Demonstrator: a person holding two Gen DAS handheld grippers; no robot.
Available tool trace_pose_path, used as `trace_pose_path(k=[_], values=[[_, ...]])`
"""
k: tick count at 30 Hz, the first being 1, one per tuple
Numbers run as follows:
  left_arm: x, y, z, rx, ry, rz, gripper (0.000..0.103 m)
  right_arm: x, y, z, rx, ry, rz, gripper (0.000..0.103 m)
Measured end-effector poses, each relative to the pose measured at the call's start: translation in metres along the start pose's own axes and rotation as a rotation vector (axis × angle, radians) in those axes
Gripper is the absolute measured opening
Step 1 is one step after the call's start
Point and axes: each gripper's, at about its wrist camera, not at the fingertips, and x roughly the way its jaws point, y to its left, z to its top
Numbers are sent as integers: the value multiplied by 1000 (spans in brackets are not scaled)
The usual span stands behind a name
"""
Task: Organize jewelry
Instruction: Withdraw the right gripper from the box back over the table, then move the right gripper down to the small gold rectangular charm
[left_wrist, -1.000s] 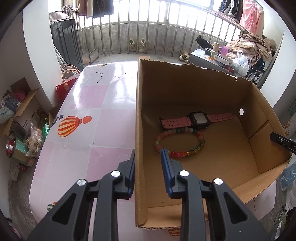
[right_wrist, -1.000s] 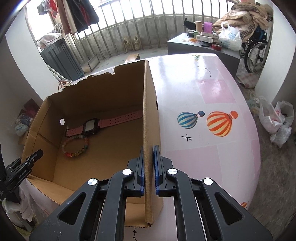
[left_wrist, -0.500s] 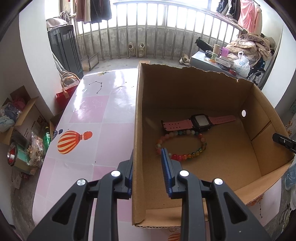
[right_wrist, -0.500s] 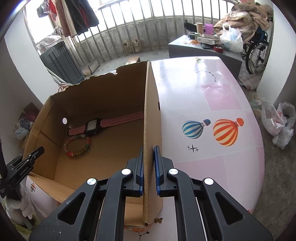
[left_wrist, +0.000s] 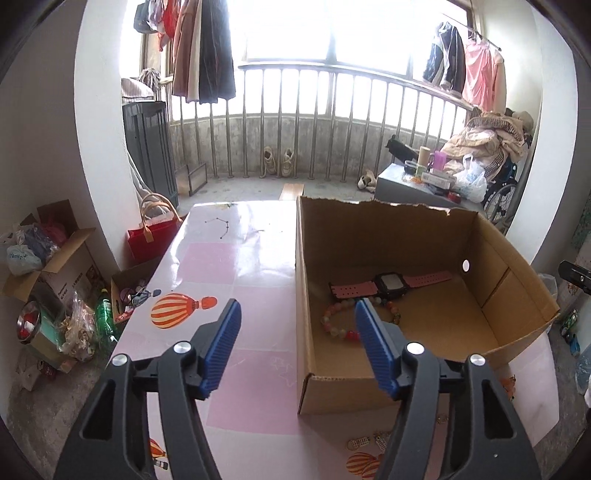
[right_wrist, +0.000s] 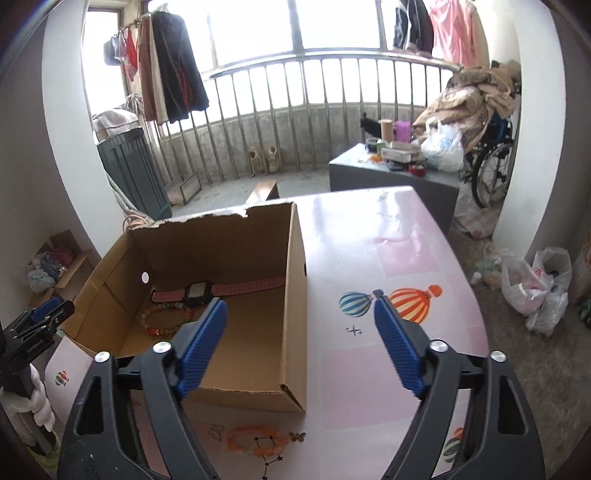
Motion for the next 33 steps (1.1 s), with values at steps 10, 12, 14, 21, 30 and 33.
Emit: trace_pose_path(k=[10, 12, 14, 21, 30, 33], values=[[-32, -1, -29, -2, -20, -155, 76, -46, 16, -14, -119, -84, -90, 95], [-35, -2, -34, -6, -13, -166, 76, -59, 12, -19, -81, -184, -88, 95], [-37, -3, -40, -7, -13, -161, 77, -50, 11, -27, -90, -146, -52, 95], [-40, -3, -65, 38, -17, -97, 77, -50, 27, -51, -137, -114, 39, 95], [-32, -17, -98, 134, 19, -130, 77, -49, 72, -77, -142, -155, 199, 86], [-23, -19, -106, 149, 55, -151, 68, -33, 91, -82, -171, -86, 253, 70]])
